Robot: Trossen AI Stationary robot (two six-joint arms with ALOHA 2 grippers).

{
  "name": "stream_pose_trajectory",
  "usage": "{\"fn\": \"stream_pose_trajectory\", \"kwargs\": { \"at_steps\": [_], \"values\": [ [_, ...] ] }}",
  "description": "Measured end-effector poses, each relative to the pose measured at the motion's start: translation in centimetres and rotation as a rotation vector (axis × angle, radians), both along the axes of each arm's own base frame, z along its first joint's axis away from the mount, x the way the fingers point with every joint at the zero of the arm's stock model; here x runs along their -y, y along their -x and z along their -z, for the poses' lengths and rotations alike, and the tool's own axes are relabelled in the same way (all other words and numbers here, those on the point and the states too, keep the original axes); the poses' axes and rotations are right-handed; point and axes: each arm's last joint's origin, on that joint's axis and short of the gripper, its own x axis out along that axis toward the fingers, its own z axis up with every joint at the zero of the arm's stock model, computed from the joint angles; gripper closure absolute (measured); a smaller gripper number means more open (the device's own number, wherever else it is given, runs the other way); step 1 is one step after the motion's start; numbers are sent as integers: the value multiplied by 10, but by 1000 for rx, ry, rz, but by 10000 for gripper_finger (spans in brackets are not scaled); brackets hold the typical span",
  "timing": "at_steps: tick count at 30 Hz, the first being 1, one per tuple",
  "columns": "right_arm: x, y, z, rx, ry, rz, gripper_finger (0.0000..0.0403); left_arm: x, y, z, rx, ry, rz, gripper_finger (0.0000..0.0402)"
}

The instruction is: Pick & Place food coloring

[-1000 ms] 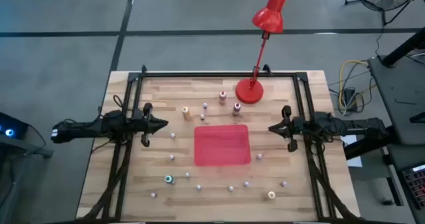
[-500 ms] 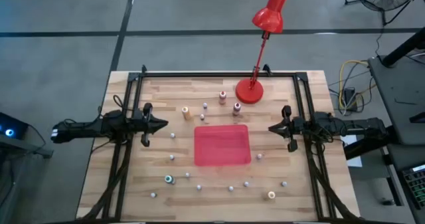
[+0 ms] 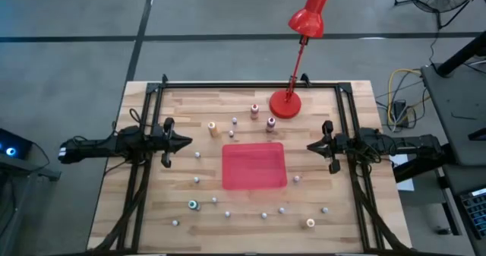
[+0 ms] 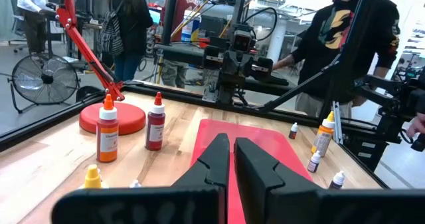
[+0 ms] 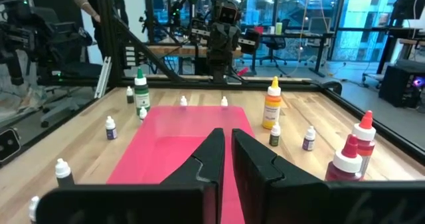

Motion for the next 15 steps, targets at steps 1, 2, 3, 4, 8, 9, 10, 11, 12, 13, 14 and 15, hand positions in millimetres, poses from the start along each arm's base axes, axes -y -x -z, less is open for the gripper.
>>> {"fn": "stream_pose_trajectory", "kwargs": {
  "at_steps": [1, 2, 3, 4, 8, 9, 10, 11, 12, 13, 14, 15],
  "values": [
    [0, 0, 0, 0, -3, 0, 380, 0, 0, 0, 0, 0, 0, 402],
    [0, 0, 0, 0, -8, 0, 380, 0, 0, 0, 0, 0, 0, 402],
    [0, 0, 0, 0, -13, 0, 380, 0, 0, 0, 0, 0, 0, 402],
    [0, 0, 0, -1, -21, 0, 380, 0, 0, 0, 0, 0, 0, 402],
    [0, 0, 0, -4, -95, 0, 380, 0, 0, 0, 0, 0, 0, 402],
    [0, 0, 0, -5, -123, 0, 380, 0, 0, 0, 0, 0, 0, 402],
    [0, 0, 0, -5, -150, 0, 380, 0, 0, 0, 0, 0, 0, 402],
    [0, 0, 0, -6, -178, 0, 380, 0, 0, 0, 0, 0, 0, 402],
    [0, 0, 0, -7, -203, 1, 380, 0, 0, 0, 0, 0, 0, 402],
    [0, 0, 0, -8, -222, 1, 380, 0, 0, 0, 0, 0, 0, 402],
    [0, 0, 0, -9, -230, 1, 380, 0, 0, 0, 0, 0, 0, 402],
    [0, 0, 0, -9, -231, 1, 380, 0, 0, 0, 0, 0, 0, 402]
  ]
}}
